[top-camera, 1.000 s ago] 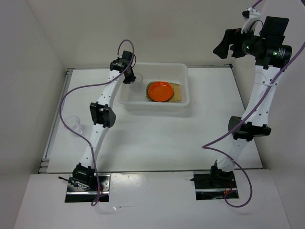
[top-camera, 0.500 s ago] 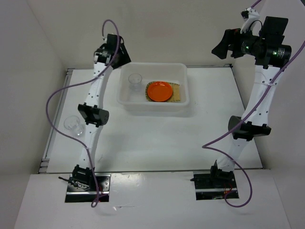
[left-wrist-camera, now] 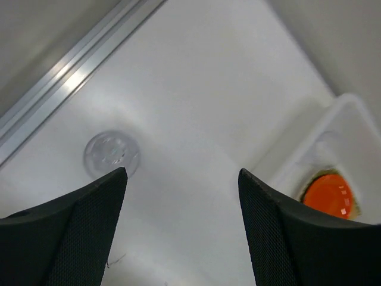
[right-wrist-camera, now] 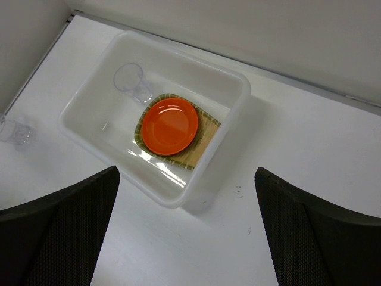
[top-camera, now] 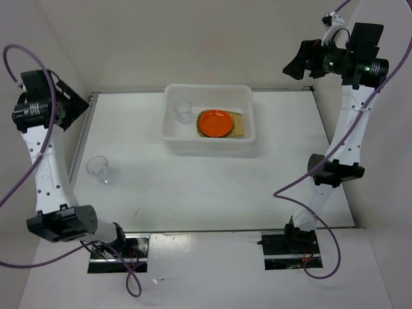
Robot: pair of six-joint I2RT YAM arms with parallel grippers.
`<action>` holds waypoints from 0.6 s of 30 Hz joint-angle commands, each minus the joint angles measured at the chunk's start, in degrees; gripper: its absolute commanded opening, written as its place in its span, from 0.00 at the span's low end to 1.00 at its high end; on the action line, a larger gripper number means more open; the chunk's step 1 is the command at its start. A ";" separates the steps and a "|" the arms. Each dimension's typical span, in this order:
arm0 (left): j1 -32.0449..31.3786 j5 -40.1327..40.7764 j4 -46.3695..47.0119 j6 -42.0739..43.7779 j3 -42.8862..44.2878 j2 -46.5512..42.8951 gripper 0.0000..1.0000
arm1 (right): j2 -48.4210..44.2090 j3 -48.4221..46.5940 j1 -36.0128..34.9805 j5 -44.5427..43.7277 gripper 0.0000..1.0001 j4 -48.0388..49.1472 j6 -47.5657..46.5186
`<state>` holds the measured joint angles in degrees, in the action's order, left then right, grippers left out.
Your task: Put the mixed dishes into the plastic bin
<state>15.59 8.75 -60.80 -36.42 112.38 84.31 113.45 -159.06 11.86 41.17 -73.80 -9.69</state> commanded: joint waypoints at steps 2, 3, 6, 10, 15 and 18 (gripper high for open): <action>3.65 -8.67 4.19 3.38 -19.54 -8.09 0.82 | 0.81 -1.17 -0.43 1.11 0.99 -0.29 1.17; 3.65 -7.53 4.19 3.38 -22.18 -8.98 0.82 | 0.29 -1.16 -0.43 1.11 0.99 -0.29 1.17; 5.40 -4.45 4.19 1.54 -31.14 -11.18 0.82 | 0.28 -0.63 -0.43 1.72 0.99 -0.29 1.17; 9.00 -1.99 7.61 -0.75 -44.41 -15.48 0.82 | 0.28 -0.11 -0.43 1.72 0.99 -0.29 1.17; 10.24 -0.15 10.25 -1.37 -50.33 -16.37 0.82 | 0.28 -0.72 -0.43 1.72 0.99 -0.29 1.17; 12.51 0.39 10.26 -1.37 -50.85 -13.92 0.82 | 0.28 -1.25 -0.43 2.34 0.99 -0.29 1.17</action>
<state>26.17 7.57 -54.13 -36.53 61.23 69.93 114.39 -159.00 11.77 41.50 -73.82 -8.86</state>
